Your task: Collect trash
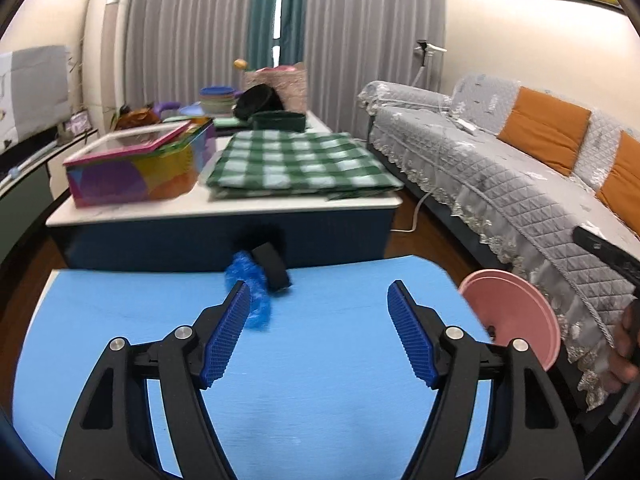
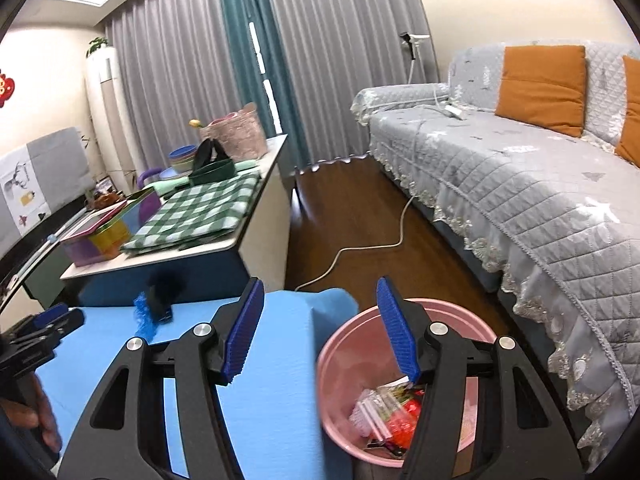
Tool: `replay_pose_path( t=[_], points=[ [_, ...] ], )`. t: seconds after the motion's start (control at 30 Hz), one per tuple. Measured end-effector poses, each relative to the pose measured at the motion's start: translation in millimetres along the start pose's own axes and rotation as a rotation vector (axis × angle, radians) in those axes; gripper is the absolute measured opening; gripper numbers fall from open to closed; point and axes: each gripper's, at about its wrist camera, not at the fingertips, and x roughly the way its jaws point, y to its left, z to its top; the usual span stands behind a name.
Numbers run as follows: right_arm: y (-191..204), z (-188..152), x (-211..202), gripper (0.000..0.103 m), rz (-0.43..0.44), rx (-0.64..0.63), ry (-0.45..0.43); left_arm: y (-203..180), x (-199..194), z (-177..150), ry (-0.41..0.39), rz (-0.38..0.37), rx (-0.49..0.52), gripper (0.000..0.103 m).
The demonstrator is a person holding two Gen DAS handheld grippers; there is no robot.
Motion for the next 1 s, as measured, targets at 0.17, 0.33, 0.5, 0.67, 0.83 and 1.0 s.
replay_pose_path(
  t=[0.17, 0.33, 0.5, 0.67, 0.83, 1.0],
  points=[
    [18, -9, 8, 0.056, 0.034, -0.017, 0.047, 19, 31, -26, 0.050, 0.029, -0.063, 0.064],
    [36, -15, 14, 0.038, 0.060, -0.049, 0.068, 33, 60, -44, 0.078, 0.054, -0.079, 0.056],
    [50, -21, 22, 0.024, 0.071, -0.081, 0.079, 46, 79, -41, 0.074, 0.069, -0.116, 0.055],
    [62, -28, 34, 0.024, 0.109, -0.080, 0.100, 63, 105, -36, 0.110, 0.101, -0.175, 0.055],
    [74, -35, 52, 0.020, 0.179, -0.078, 0.160, 74, 122, -35, 0.151, 0.071, -0.245, 0.045],
    [96, -42, 70, 0.020, 0.214, -0.105, 0.203, 84, 132, -39, 0.199, 0.041, -0.302, 0.024]
  ],
)
